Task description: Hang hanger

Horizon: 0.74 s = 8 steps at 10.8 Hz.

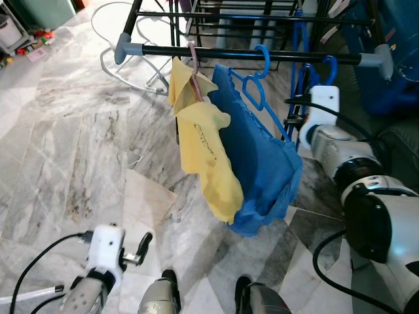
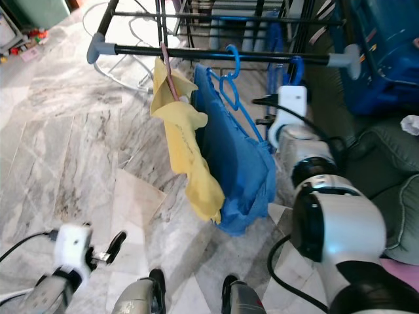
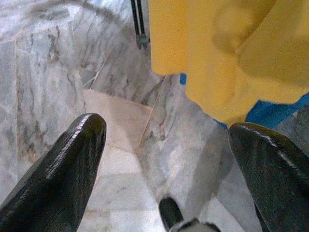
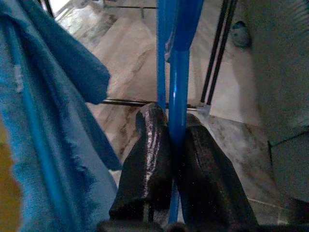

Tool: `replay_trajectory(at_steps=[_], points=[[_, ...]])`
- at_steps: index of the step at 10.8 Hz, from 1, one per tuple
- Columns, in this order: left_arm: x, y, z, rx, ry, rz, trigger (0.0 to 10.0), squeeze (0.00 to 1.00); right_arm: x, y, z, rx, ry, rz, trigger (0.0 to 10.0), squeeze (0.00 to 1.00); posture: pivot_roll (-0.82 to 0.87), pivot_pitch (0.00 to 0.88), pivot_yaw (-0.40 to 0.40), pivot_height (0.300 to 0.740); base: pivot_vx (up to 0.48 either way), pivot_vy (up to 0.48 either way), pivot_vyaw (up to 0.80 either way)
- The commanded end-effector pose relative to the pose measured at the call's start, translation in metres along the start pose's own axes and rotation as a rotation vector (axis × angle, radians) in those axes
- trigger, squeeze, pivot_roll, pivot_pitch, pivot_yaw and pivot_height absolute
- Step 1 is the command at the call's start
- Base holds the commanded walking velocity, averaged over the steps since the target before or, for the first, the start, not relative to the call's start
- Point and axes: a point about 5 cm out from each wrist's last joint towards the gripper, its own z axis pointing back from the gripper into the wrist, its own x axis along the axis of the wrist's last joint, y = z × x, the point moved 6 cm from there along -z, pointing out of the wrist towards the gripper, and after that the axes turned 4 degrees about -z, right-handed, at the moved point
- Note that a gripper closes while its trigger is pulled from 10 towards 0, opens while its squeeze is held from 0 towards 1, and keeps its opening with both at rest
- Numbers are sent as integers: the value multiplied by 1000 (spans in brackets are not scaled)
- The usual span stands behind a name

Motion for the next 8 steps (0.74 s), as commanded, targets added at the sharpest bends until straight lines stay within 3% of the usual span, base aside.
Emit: replay_trajectory(at_steps=[1, 3, 5, 6, 8], points=[[-5, 2, 8, 2, 30, -4, 10000, 0, -6, -10, 1, -31, 20, -29, 10000, 0, 230, 317, 30, 740, 0, 0, 0], [1, -2, 11, -1, 1, 25, 10000, 0, -3, -17, 1, -56, 3, 34, 10000, 0, 226, 325, 16, 740, 0, 0, 0], [27, -3, -3, 15, -91, 61, 10000, 0, -6, -6, 0, -21, -34, 96, 10000, 0, 178, 282, -12, 740, 0, 0, 0], [35, -3, -9, 25, -119, 72, 10000, 0, -13, 0, 0, 3, -40, 116, 10000, 0, 151, 268, -10, 740, 0, 0, 0], [53, -14, -23, -17, -179, 92, 10000, 0, -48, -7, 2, 2, -12, 80, 10000, 0, 55, 221, 13, 740, 0, 0, 0]])
